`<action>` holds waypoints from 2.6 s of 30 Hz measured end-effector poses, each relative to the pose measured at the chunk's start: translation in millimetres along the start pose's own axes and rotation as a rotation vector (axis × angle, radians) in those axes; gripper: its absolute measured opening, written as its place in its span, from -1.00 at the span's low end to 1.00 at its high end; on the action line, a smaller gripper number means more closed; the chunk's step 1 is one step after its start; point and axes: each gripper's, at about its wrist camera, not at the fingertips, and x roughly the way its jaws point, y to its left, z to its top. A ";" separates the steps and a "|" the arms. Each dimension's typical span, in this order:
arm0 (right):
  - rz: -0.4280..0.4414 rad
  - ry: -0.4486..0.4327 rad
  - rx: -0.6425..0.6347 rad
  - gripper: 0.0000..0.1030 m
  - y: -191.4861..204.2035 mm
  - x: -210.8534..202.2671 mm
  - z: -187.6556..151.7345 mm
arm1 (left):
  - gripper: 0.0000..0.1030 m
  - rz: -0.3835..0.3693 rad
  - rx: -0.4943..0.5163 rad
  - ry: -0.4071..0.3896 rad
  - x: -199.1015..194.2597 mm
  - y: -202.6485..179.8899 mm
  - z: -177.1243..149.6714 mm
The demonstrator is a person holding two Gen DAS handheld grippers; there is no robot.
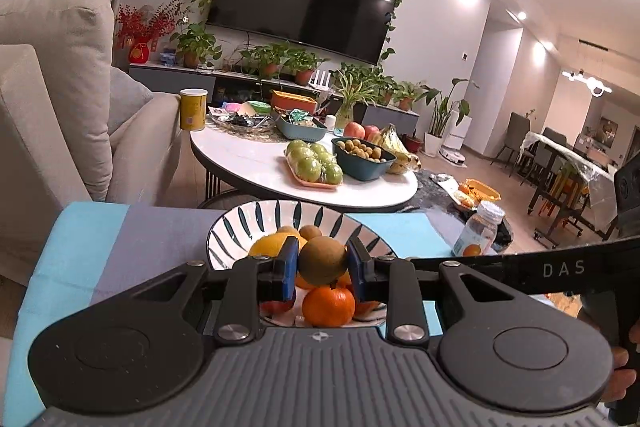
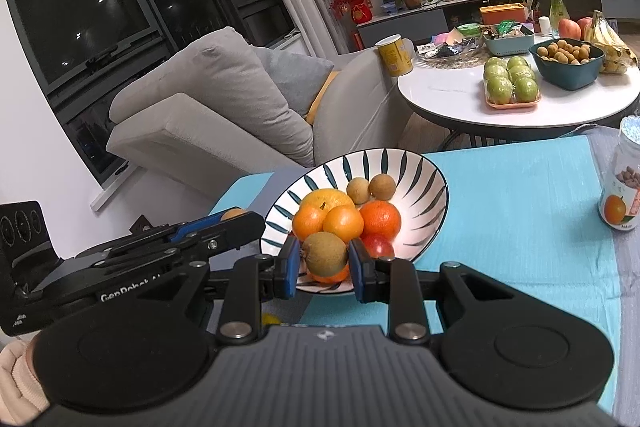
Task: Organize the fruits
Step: 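Lift and carry the held kiwi over the striped bowl with both tools, then open both tools to drop the kiwi onto the fruit in the bowl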
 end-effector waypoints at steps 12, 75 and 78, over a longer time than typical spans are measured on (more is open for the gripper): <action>0.004 -0.008 0.001 -0.33 -0.2 8.5 9.1 | -0.52 0.010 -0.020 -0.016 7.2 9.2 8.1; -0.075 -0.027 0.146 0.17 -49.8 37.4 29.1 | -0.42 0.000 -0.118 0.086 53.9 52.0 19.5; -0.100 -0.028 0.111 0.19 -47.2 31.0 25.4 | -0.40 0.004 -0.104 0.090 48.0 48.9 20.5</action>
